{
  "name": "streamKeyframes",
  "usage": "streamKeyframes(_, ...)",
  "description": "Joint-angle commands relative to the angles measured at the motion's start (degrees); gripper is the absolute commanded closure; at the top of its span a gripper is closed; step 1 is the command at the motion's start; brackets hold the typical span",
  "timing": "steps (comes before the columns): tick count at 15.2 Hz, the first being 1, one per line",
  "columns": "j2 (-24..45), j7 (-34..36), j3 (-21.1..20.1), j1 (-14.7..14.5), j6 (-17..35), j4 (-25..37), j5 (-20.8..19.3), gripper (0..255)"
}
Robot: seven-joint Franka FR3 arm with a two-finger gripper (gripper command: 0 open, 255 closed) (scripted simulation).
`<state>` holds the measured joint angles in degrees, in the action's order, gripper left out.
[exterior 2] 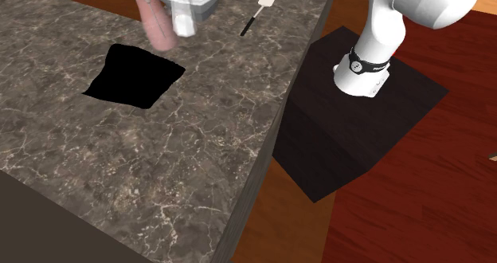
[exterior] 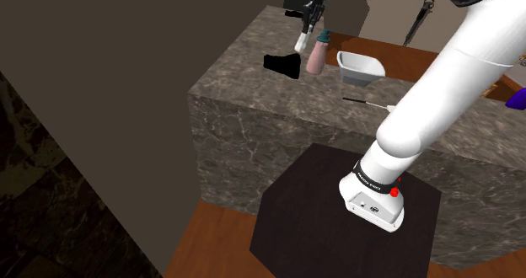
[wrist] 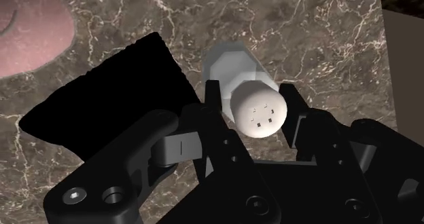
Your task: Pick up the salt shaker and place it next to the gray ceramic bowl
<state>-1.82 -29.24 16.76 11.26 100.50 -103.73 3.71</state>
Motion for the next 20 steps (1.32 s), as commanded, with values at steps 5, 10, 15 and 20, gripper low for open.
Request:
streamKeyframes(5,-5.84,-5.94,3.37,3.14,0.17,-6.07,-2.32,255)
streamKeyframes(10,-9.44,-11.43,6.68,6.02,-0.17,-9.28,-4.4,255)
streamKeyframes(15,-11.69,-17.39,10.42,8.92,-0.75,-10.84,-6.38,255)
streamKeyframes(20,-12.45,-23.91,14.59,11.74,-1.4,-10.79,-7.99,255)
